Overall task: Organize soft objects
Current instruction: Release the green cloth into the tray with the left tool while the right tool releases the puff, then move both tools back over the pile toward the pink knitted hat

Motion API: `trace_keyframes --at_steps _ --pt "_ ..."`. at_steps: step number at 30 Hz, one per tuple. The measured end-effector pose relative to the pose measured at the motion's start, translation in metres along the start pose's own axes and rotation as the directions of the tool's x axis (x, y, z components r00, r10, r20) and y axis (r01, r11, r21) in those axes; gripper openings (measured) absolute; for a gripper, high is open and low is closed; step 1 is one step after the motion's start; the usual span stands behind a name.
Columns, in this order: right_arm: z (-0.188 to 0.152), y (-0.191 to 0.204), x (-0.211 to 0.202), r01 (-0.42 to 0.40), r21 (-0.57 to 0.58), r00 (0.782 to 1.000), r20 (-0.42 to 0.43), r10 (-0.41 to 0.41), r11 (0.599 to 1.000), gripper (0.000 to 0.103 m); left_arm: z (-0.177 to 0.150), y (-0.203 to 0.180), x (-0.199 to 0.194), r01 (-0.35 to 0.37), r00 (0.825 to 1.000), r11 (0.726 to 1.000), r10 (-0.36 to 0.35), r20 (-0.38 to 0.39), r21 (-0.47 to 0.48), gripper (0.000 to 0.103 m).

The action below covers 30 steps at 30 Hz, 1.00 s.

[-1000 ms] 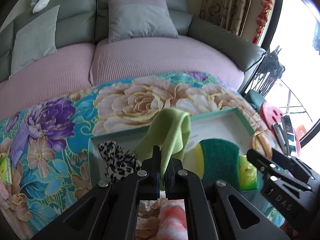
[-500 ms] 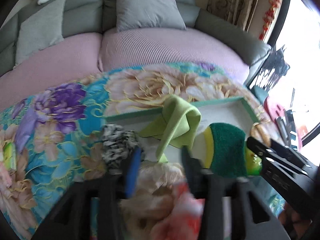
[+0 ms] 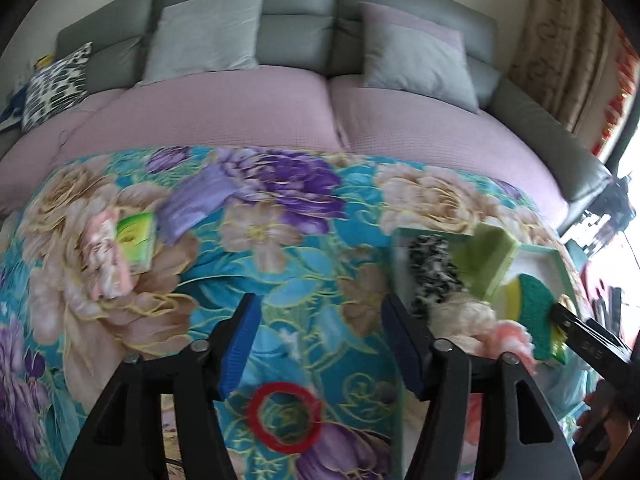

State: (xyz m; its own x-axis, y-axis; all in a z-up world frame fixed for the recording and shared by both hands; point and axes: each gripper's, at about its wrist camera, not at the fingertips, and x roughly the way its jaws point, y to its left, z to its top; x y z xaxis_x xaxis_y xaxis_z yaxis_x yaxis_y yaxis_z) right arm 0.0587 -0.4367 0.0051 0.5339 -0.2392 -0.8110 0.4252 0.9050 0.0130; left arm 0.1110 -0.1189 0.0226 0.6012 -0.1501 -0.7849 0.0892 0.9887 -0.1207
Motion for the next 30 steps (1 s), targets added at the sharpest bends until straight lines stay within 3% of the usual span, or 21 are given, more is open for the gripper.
trace_keyframes --at_steps 2,6,19,22,30 --pt "0.001 0.002 0.0 0.011 -0.008 1.0 0.0 -0.011 1.0 0.103 -0.001 0.005 0.002 0.0 1.0 1.0 0.0 0.001 -0.011 0.069" --pt "0.001 0.003 -0.002 0.032 -0.005 0.999 0.015 -0.032 0.999 0.103 -0.003 0.012 0.008 -0.01 1.0 1.0 0.01 -0.013 -0.023 0.084" --pt "0.0 0.011 -0.016 -0.004 -0.001 0.999 0.037 0.005 1.0 0.103 -0.007 0.045 0.007 -0.07 0.997 0.994 0.068 -0.021 -0.089 0.087" --pt "-0.002 0.015 -0.017 -0.001 -0.006 1.0 0.027 0.001 1.0 0.103 -0.007 0.053 0.005 -0.081 0.997 0.991 0.08 -0.018 -0.103 0.096" --pt "-0.001 0.029 -0.029 0.013 -0.03 0.999 0.035 -0.012 0.999 0.103 -0.006 0.071 -0.007 -0.098 0.995 0.987 0.099 0.004 -0.129 0.096"
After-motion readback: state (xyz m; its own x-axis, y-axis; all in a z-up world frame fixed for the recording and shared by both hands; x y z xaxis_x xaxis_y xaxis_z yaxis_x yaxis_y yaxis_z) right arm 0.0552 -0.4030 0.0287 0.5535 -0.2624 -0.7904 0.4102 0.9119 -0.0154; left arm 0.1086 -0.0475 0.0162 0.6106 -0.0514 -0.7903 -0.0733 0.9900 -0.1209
